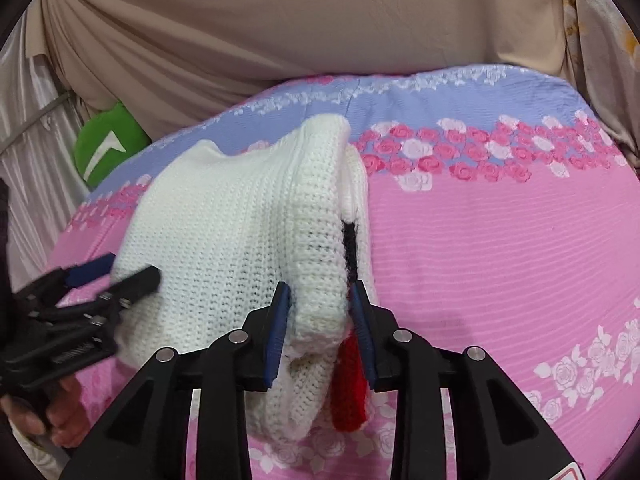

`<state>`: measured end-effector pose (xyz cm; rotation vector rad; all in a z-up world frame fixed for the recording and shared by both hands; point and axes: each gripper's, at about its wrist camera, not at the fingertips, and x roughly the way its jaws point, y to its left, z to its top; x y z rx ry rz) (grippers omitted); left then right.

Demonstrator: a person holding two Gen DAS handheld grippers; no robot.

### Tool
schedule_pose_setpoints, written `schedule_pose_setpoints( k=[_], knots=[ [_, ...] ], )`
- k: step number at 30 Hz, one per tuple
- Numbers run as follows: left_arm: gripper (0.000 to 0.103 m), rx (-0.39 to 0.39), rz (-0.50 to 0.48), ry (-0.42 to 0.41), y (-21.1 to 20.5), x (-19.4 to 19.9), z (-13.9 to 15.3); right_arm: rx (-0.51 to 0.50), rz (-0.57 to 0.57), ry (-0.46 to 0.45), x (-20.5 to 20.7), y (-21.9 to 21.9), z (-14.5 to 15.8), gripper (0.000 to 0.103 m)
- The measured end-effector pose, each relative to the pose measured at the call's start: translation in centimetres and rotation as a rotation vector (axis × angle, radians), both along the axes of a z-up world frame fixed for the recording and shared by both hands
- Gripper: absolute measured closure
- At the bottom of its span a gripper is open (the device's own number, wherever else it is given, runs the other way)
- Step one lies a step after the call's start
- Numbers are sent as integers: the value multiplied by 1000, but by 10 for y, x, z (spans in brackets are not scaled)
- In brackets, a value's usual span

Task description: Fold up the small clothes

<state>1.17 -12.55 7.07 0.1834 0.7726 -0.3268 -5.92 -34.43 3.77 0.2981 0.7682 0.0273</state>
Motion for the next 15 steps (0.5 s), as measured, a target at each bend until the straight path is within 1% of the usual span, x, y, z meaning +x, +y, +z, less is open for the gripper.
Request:
schedule_pose_setpoints(
  k=[2, 6, 8, 12, 13, 14, 15],
  knots=[
    [25, 10, 7, -8, -1, 0, -3, 11, -9, -26, -6, -2, 9, 73],
    [23, 15, 12, -14, -4, 1, -3, 22, -9, -47, -11, -5, 18, 64],
    [22, 13, 11, -12, -4, 3, -2, 25, -3, -43, -8, -4, 19, 58],
    [22, 17, 12, -13, -6, 4, -2, 22, 9, -10, 5, -1, 8, 56],
    [22, 17, 11, -13, -6, 4, -2, 22, 11, 4, 10, 0, 3, 59],
    [22, 18, 10, -14, -6, 4, -2, 32, 22, 12, 13, 1, 0, 76],
    [22, 18, 10, -14, -6, 4, -2, 47, 28, 5, 13, 1, 0, 77]
  ],
)
